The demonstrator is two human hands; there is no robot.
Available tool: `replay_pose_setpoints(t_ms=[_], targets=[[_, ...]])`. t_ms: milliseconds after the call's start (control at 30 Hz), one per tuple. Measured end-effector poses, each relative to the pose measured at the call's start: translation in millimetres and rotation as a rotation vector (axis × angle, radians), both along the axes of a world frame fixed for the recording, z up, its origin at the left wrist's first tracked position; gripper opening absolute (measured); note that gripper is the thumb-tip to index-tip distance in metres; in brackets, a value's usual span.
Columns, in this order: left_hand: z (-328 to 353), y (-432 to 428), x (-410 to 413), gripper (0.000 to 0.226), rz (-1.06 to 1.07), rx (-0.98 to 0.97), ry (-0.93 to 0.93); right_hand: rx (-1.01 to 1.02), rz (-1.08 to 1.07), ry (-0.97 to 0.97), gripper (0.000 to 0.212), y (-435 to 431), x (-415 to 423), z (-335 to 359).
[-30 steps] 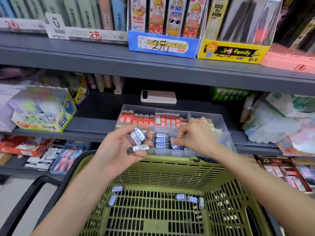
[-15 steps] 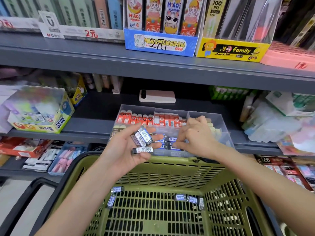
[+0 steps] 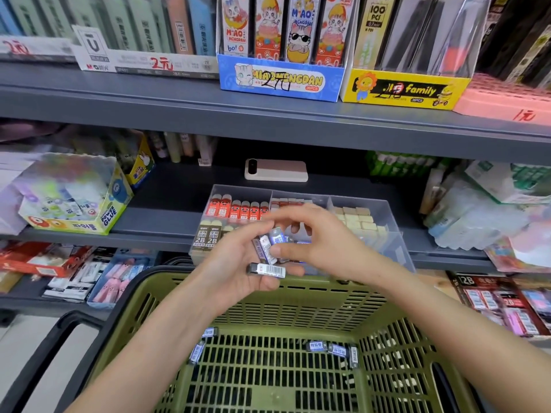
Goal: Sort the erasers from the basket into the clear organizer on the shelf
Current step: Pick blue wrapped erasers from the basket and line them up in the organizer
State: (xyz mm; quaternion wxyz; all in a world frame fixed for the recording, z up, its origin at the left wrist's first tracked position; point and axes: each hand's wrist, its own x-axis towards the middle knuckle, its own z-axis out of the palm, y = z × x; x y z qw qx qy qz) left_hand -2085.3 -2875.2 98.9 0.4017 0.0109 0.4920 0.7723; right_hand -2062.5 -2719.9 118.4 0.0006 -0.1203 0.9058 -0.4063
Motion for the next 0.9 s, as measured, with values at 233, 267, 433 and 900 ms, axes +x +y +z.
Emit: replay_pose_setpoints(t_ms=[233,267,433,900], targets=[[-6,-8,-8,0.051,0.145,-0.203,0.046,-0.152,-0.300,-0.044,0.029,45,-22,-2],[-9,-10,-8,0.057,0.164,-0.249,0.073,-0.068,-0.348,-0.049,0.030,49,-24,-9],[-12,-13,-8,0.056,0.152,-0.235,-0.016,0.371,-0.462,0.111,0.028,46,-22,-44],[-9,-12,-3,0.045,0.202,0.011,-0.201,0.865,-0.150,0.263,0.036,46,-21,-64]])
